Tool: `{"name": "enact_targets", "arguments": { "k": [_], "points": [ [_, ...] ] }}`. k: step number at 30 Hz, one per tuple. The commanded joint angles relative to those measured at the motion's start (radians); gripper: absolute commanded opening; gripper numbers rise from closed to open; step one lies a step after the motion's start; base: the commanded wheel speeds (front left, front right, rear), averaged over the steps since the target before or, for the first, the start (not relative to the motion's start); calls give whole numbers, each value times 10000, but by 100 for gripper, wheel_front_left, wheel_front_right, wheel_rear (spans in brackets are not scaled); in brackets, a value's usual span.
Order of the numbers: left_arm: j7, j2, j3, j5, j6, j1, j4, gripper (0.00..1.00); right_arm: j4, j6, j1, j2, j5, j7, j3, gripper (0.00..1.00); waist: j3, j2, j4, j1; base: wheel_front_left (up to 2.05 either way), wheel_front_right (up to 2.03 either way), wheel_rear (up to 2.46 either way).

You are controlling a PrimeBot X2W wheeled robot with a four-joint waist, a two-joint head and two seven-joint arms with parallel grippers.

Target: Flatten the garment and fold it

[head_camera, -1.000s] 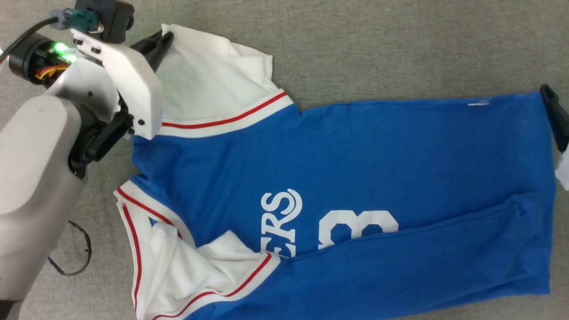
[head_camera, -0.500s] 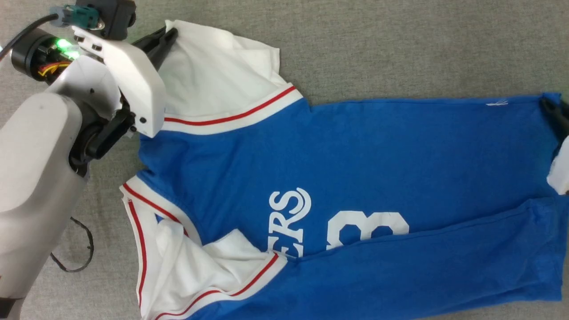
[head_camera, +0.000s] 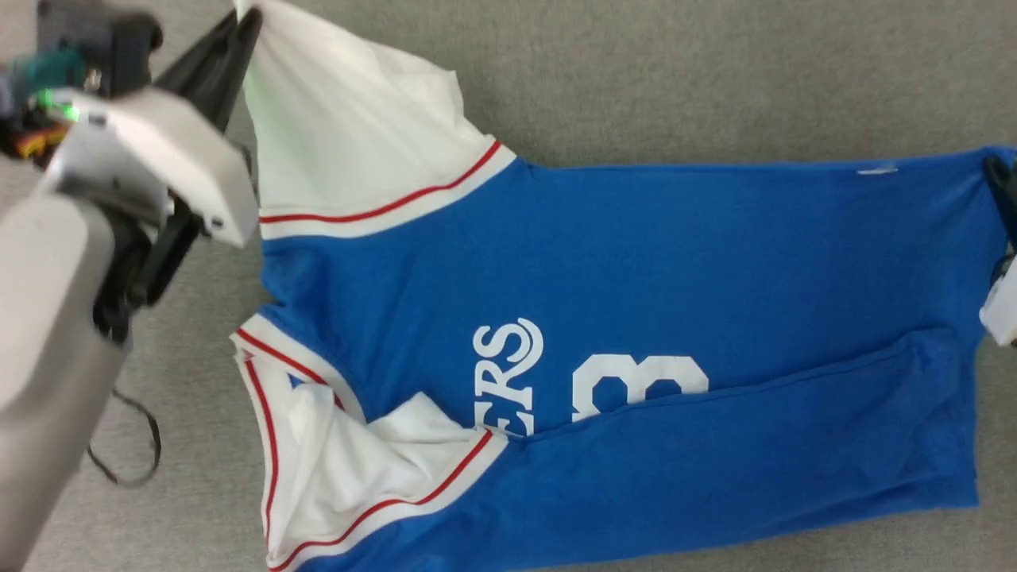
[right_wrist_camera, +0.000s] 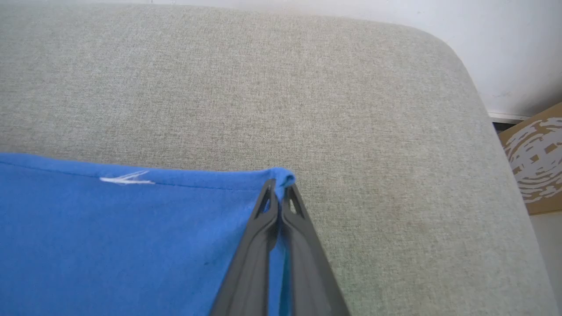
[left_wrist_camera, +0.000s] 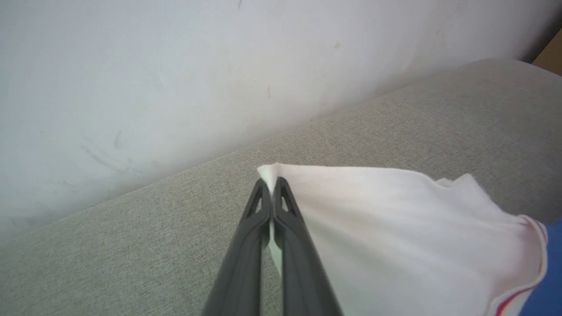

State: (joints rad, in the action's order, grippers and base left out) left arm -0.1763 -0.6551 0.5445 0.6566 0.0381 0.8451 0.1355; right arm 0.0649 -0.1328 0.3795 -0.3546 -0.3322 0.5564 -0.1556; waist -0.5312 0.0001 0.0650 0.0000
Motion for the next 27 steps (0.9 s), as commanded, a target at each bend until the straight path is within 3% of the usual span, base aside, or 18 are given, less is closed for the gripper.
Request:
{"name": "enact_targets", "arguments": {
  "k": [1, 7, 18, 22, 27],
  "points": [
    [313, -140, -154, -75, 193, -474, -243, 0, 39, 21, -250, -7, 88, -166, -87, 0, 643, -1, -125, 0, 0, 0, 0],
    [970, -464, -306, 73, 798, -2272, -1560, 0, 342, 21, -1253, 208, 88, -483, -286, 0, 1517, -1, -374, 0, 0, 0, 0],
    [1834, -1152, -958, 870, 2698, -6824, -4044, 0, 1416, 21, -3760, 1363, 230, -880, -1111, 0, 2474, -1, -584, 0, 0, 0, 0],
    [2140, -909, -960, 1387, 2992, -8142, -4351, 0, 1552, 21, -4564, 1913, 230, -842, -1275, 0, 2589, -1, -601, 0, 0, 0, 0],
    [2274, -645, -769, 1909, 3035, -9273, -3990, 0, 1370, 21, -5207, 2177, 367, -705, -1214, 0, 2717, -1, -507, 0, 0, 0, 0]
  ]
}}
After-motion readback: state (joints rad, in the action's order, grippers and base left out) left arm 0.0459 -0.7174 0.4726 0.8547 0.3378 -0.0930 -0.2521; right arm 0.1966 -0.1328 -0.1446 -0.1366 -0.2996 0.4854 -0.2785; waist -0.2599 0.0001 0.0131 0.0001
